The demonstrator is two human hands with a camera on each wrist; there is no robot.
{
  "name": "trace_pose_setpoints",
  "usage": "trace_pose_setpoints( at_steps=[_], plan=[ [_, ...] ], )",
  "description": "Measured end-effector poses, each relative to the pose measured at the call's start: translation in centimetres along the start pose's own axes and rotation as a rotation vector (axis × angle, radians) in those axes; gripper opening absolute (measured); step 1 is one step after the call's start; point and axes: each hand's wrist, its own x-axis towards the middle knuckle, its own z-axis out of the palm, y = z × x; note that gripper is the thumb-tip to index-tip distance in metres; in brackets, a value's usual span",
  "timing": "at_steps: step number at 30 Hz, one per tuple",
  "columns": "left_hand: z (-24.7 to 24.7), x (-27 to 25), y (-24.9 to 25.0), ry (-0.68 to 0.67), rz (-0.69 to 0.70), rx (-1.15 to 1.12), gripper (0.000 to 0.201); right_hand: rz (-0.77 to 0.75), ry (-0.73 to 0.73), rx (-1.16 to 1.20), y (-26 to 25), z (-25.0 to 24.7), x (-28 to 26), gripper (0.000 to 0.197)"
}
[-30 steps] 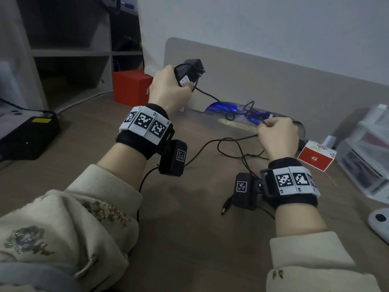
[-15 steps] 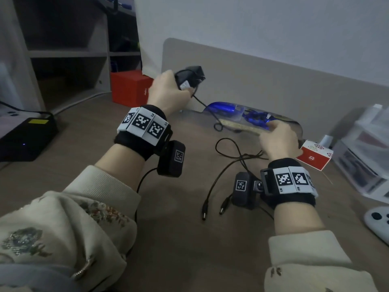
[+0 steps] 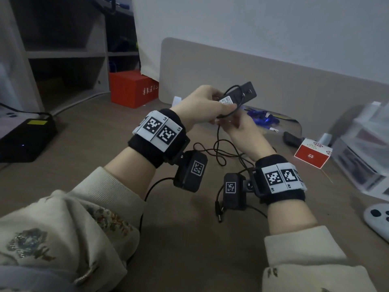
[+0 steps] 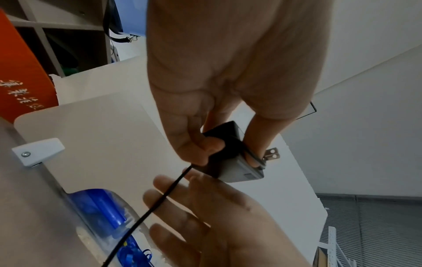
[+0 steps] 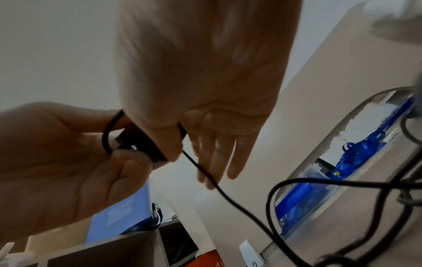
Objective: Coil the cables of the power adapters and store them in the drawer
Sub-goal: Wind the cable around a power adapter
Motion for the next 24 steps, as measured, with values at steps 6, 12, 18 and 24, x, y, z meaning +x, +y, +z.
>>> trace_pose_setpoints(
  at_steps=[6, 12, 18, 24],
  plan=[
    [-0.2, 0.4, -0.6, 0.131, 0.046, 0.189, 0.020, -0.075, 0.090, -0.128, 0.3, -0.5, -0.1, 0.024],
    [-1.4, 0.7, -1.7, 0.288, 0.036, 0.443, 0.035, -0.128, 0.122, -0.182, -0.1, -0.4, -0.2, 0.023],
    [-1.2, 0.7, -2.3, 0.290, 0.021, 0.581, 0.041, -0.129, 0.176, -0.217, 0.1, -0.5, -0.1, 0.012],
    [-1.0, 0.3, -2.1, 0.245, 0.054, 0.653, 0.043, -0.182, 0.298, -0.320, 0.3, -0.7, 0.1, 0.013]
  ],
)
